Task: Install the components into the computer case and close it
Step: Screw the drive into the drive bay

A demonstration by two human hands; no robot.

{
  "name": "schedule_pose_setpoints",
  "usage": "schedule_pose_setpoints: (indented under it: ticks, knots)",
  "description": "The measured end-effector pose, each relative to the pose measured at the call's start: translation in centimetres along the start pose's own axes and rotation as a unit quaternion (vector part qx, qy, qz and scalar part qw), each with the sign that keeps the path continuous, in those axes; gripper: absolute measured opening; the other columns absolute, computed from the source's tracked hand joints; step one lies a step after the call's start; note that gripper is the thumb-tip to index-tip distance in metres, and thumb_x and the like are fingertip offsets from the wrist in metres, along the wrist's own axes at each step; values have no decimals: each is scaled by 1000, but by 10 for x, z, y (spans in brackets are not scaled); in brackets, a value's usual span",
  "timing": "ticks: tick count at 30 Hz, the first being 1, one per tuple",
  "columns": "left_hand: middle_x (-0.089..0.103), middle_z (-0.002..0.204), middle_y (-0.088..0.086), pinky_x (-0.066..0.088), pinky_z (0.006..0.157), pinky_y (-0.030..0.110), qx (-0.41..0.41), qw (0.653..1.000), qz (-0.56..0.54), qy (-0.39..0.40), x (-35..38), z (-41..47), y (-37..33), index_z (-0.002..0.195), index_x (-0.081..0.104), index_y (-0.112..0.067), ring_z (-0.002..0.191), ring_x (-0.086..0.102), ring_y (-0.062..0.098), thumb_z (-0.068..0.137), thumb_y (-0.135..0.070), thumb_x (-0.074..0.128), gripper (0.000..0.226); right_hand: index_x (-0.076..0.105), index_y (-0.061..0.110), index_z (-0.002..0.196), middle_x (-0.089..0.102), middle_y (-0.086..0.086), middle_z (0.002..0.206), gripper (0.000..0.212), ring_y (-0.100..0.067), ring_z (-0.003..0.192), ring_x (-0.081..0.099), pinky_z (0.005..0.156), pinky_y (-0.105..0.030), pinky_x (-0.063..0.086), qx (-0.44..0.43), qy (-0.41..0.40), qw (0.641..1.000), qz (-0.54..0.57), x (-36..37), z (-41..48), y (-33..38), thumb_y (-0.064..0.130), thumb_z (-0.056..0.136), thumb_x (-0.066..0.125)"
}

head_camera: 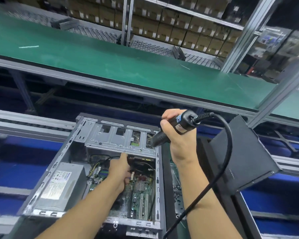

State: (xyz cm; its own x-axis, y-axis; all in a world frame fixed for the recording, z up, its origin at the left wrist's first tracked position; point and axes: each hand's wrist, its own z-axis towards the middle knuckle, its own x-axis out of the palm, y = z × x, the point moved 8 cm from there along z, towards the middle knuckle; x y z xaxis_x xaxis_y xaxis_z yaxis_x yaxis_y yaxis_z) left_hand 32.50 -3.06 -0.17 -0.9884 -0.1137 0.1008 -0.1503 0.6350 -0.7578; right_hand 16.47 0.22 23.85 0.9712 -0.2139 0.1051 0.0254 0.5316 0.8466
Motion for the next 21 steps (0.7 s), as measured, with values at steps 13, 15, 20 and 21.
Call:
schedule_pose_setpoints:
  ticks: [13, 15, 20, 21]
  knots:
    - [64, 57, -7, 52, 54, 25, 35, 964, -178, 196, -9, -152, -48, 81, 53, -17, 55, 64, 8, 104, -20, 38, 28, 61, 44, 90, 53, -3, 124, 50, -18, 127, 50, 100, -20, 42, -32, 194, 979, -51, 91, -100, 28, 8, 69, 88]
    - [62, 70, 1, 51, 65, 30, 37, 965, -215, 147, -43, -158, -48, 82, 54, -16, 65, 61, 17, 98, -32, 45, 24, 61, 30, 92, 55, -8, 118, 40, -28, 129, 52, 94, -22, 44, 167, 250, 953, 22, 114, -111, -1, 13, 60, 77]
    - [62, 71, 11, 54, 67, 33, 65, 966, -230, 102, -121, -170, -38, 72, 61, -10, 63, 61, 24, 88, -31, 52, 27, 62, 25, 118, 48, -12, 130, 44, -12, 123, 52, 99, -13, 41, 107, 313, 943, -48, 153, -170, -1, 11, 76, 67]
    - [65, 69, 13, 56, 63, 32, 76, 966, -225, 101, -137, -172, -34, 69, 65, -8, 59, 63, 25, 87, -31, 53, 31, 59, 29, 122, 47, -11, 133, 49, -11, 121, 52, 101, -18, 43, 110, 357, 927, -34, 164, -183, -3, 6, 79, 61]
